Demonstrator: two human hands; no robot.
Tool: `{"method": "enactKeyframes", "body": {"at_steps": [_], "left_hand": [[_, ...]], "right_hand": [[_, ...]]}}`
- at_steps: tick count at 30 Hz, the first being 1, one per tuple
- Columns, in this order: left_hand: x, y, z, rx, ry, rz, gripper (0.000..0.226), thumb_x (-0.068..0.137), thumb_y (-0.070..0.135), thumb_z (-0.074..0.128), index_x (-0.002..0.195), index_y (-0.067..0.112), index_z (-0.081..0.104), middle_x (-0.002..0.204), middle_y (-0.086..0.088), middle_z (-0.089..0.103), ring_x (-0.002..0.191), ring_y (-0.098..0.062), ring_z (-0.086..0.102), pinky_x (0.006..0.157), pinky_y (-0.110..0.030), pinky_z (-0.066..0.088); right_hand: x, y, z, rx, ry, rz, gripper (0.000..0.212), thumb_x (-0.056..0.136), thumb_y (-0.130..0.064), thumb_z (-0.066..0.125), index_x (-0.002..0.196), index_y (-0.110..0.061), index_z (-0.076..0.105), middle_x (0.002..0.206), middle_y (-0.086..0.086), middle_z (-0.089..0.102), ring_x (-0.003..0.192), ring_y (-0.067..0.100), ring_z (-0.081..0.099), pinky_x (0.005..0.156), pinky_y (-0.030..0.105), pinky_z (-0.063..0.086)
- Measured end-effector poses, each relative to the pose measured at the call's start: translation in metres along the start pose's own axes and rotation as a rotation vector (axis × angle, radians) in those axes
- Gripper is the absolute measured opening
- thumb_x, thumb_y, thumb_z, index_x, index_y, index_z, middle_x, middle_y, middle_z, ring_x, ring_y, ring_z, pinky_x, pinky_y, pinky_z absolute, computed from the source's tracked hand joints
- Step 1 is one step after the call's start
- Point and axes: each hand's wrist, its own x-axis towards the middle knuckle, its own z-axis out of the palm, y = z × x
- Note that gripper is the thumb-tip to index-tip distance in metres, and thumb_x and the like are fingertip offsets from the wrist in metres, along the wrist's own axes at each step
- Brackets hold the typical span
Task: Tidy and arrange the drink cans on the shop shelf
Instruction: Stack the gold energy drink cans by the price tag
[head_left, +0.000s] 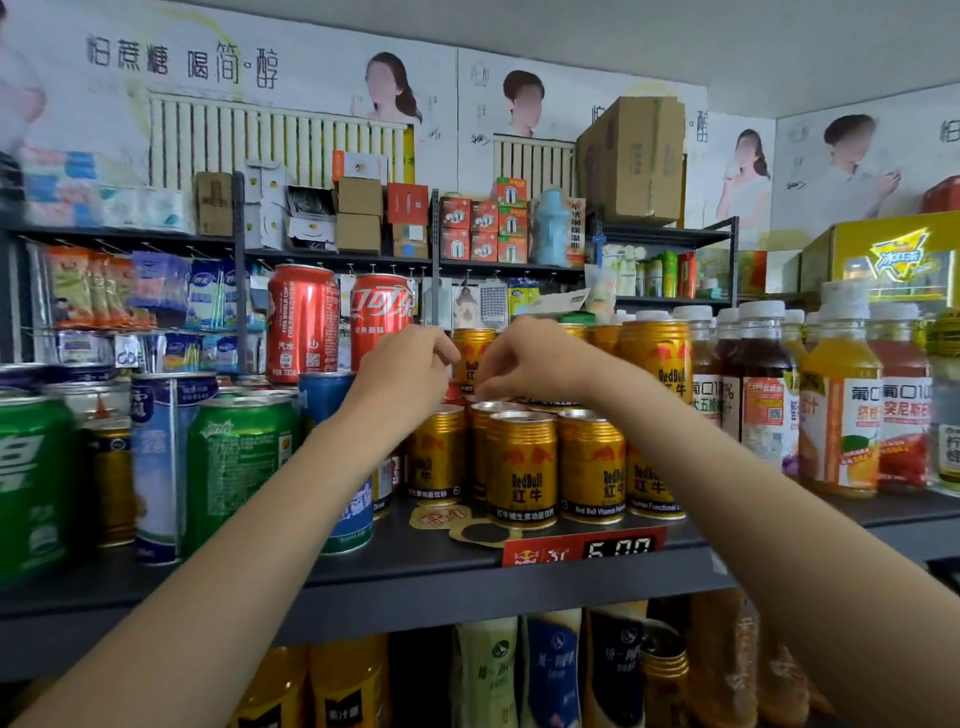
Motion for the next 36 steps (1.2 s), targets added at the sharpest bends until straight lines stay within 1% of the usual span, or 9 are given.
{"method": "enactKeyframes", "body": {"at_steps": [7, 15, 20, 23, 25, 27, 29, 32, 36], "left_hand": [[-0.009, 0.004, -0.019, 0.376, -0.07, 0.078, 0.034, 0.088, 0.004, 0.051, 0.119, 0.017, 0.057, 0.128, -0.005, 0.053, 0.117, -0.025, 0.05, 0.1, -0.04, 0.042], [-0.014, -0.002, -0.021, 0.471, -0.064, 0.108, 0.03, 0.087, 0.009, 0.054, 0.117, 0.011, 0.054, 0.119, -0.009, 0.057, 0.107, -0.024, 0.055, 0.091, -0.035, 0.046], [-0.003, 0.007, -0.021, 0.294, -0.121, -0.003, 0.038, 0.093, 0.018, 0.05, 0.125, 0.003, 0.037, 0.104, -0.009, 0.052, 0.089, -0.021, 0.051, 0.07, -0.028, 0.04], [0.005, 0.015, -0.01, 0.165, -0.052, -0.05, 0.061, 0.093, 0.021, 0.05, 0.14, -0.001, 0.018, 0.116, -0.016, 0.053, 0.099, -0.026, 0.054, 0.075, -0.031, 0.042], [0.01, 0.018, 0.0, 0.067, -0.078, -0.071, 0.06, 0.093, 0.022, 0.051, 0.139, 0.0, 0.02, 0.103, -0.01, 0.054, 0.087, -0.019, 0.053, 0.067, -0.026, 0.043], [0.015, 0.017, 0.011, -0.106, -0.177, -0.144, 0.042, 0.091, 0.022, 0.054, 0.125, 0.004, 0.035, 0.09, -0.001, 0.05, 0.079, -0.013, 0.049, 0.06, -0.021, 0.039], [0.018, 0.009, 0.023, -0.37, -0.263, -0.233, 0.025, 0.088, 0.019, 0.059, 0.107, 0.015, 0.043, 0.101, 0.0, 0.054, 0.094, -0.015, 0.052, 0.077, -0.027, 0.043], [0.021, -0.003, 0.039, -0.634, -0.287, -0.299, 0.026, 0.084, 0.016, 0.065, 0.102, 0.023, 0.048, 0.113, 0.002, 0.057, 0.107, -0.014, 0.05, 0.098, -0.033, 0.038], [0.026, -0.011, 0.053, -0.644, -0.21, -0.282, 0.049, 0.08, 0.02, 0.069, 0.124, 0.015, 0.048, 0.118, 0.003, 0.054, 0.106, -0.01, 0.048, 0.092, -0.026, 0.038]], "right_hand": [[0.041, -0.004, 0.042, -0.044, -0.073, -0.008, 0.019, 0.078, -0.012, 0.072, 0.096, -0.006, 0.071, 0.094, 0.001, 0.063, 0.088, 0.015, 0.058, 0.076, 0.022, 0.044], [0.048, -0.008, 0.025, 0.099, -0.072, -0.021, 0.01, 0.08, -0.006, 0.068, 0.089, -0.007, 0.072, 0.088, 0.0, 0.068, 0.077, 0.004, 0.056, 0.077, 0.018, 0.044], [0.044, -0.012, -0.04, 0.243, -0.021, -0.023, 0.007, 0.081, -0.005, 0.065, 0.086, -0.007, 0.069, 0.083, -0.007, 0.063, 0.081, 0.004, 0.057, 0.075, 0.018, 0.045], [0.04, -0.009, -0.068, 0.25, 0.03, -0.027, 0.006, 0.081, -0.003, 0.064, 0.085, -0.006, 0.067, 0.082, -0.007, 0.063, 0.081, 0.006, 0.058, 0.076, 0.02, 0.048], [0.041, -0.005, -0.074, 0.182, 0.035, -0.021, 0.005, 0.082, -0.004, 0.065, 0.085, -0.007, 0.067, 0.082, -0.008, 0.062, 0.079, 0.003, 0.057, 0.07, 0.015, 0.048], [0.044, 0.001, -0.069, 0.14, 0.015, -0.001, 0.004, 0.081, -0.004, 0.065, 0.084, -0.007, 0.065, 0.082, -0.006, 0.061, 0.079, 0.004, 0.057, 0.073, 0.016, 0.046], [0.046, 0.01, -0.06, 0.117, 0.004, 0.011, 0.004, 0.081, -0.004, 0.064, 0.085, -0.005, 0.065, 0.08, -0.006, 0.061, 0.076, 0.003, 0.056, 0.076, 0.018, 0.046], [0.05, 0.025, -0.051, 0.131, 0.014, -0.004, 0.005, 0.081, -0.004, 0.066, 0.086, -0.005, 0.067, 0.077, -0.008, 0.061, 0.073, 0.001, 0.056, 0.07, 0.013, 0.045], [0.055, 0.037, -0.046, 0.143, 0.024, -0.017, 0.005, 0.08, -0.003, 0.066, 0.084, -0.007, 0.067, 0.076, -0.007, 0.061, 0.071, 0.001, 0.056, 0.067, 0.011, 0.045]]}}
